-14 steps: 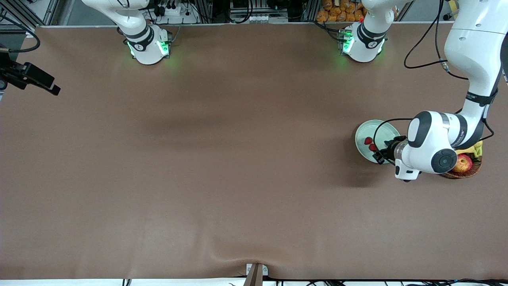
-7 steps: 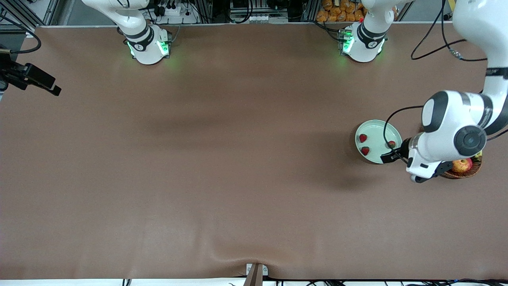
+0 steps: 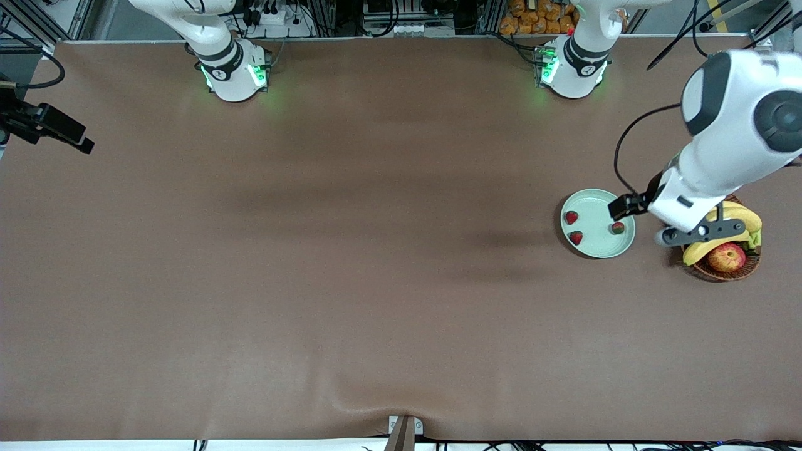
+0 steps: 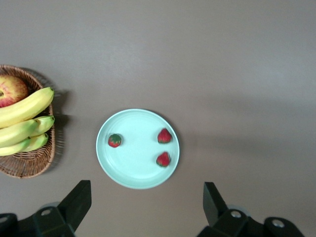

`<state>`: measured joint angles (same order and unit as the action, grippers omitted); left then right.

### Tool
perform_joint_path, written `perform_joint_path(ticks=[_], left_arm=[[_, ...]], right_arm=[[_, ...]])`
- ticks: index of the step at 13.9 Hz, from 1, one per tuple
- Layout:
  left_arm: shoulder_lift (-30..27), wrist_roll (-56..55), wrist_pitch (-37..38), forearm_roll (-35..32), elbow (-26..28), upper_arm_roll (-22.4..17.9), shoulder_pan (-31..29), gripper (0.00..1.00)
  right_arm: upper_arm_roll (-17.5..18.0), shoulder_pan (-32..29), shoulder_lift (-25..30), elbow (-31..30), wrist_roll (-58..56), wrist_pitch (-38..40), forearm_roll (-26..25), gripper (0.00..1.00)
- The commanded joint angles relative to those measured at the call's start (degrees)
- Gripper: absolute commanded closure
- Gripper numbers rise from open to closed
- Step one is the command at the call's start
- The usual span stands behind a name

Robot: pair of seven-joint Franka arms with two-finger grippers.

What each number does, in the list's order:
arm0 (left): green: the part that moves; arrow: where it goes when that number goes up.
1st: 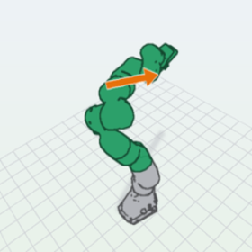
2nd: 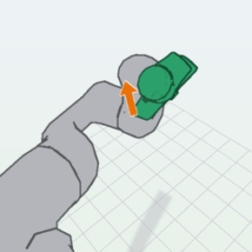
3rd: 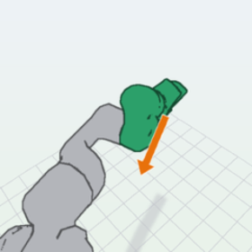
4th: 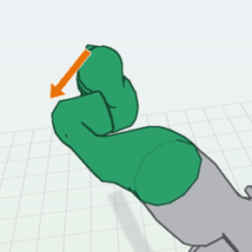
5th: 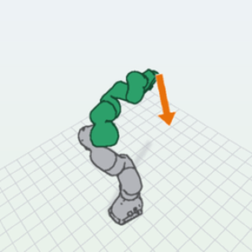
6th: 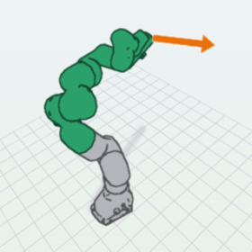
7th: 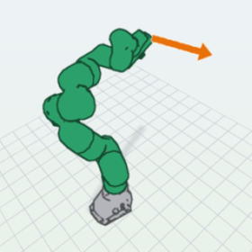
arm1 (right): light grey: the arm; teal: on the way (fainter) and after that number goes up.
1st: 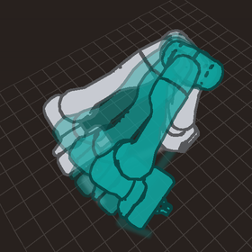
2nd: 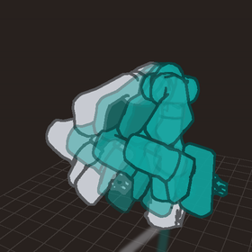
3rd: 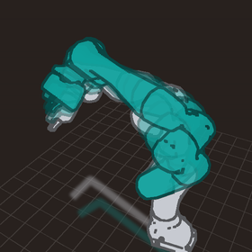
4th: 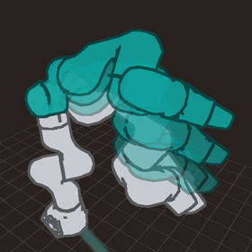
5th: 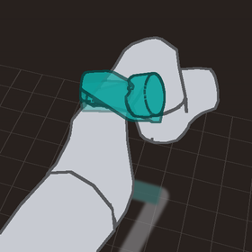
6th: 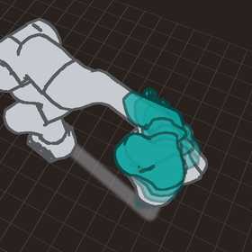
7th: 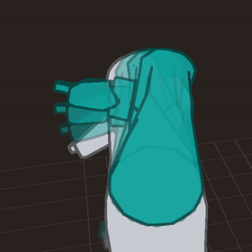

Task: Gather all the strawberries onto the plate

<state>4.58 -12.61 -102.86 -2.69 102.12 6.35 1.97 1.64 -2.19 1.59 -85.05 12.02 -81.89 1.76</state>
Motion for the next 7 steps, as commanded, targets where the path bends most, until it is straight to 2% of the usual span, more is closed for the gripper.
perform_joint_path(ticks=[1, 3, 7], left_arm=[[-2.4, 8.8, 10.8, 2.2, -5.7, -3.3, 1.9, 0.00], [-2.0, 12.3, 19.3, 2.2, -12.4, -3.4, 1.7, 0.00], [-3.7, 12.6, 22.0, 2.3, -14.8, -2.8, 1.5, 0.00]], right_arm=[[1.1, -0.9, -0.9, 1.2, -0.7, 0.3, -1.1, 0.00], [1.0, -0.8, -0.9, 1.2, -0.6, 0.3, -1.2, 0.00], [0.9, -0.9, -1.0, 0.9, -0.7, 0.6, -1.2, 0.00]])
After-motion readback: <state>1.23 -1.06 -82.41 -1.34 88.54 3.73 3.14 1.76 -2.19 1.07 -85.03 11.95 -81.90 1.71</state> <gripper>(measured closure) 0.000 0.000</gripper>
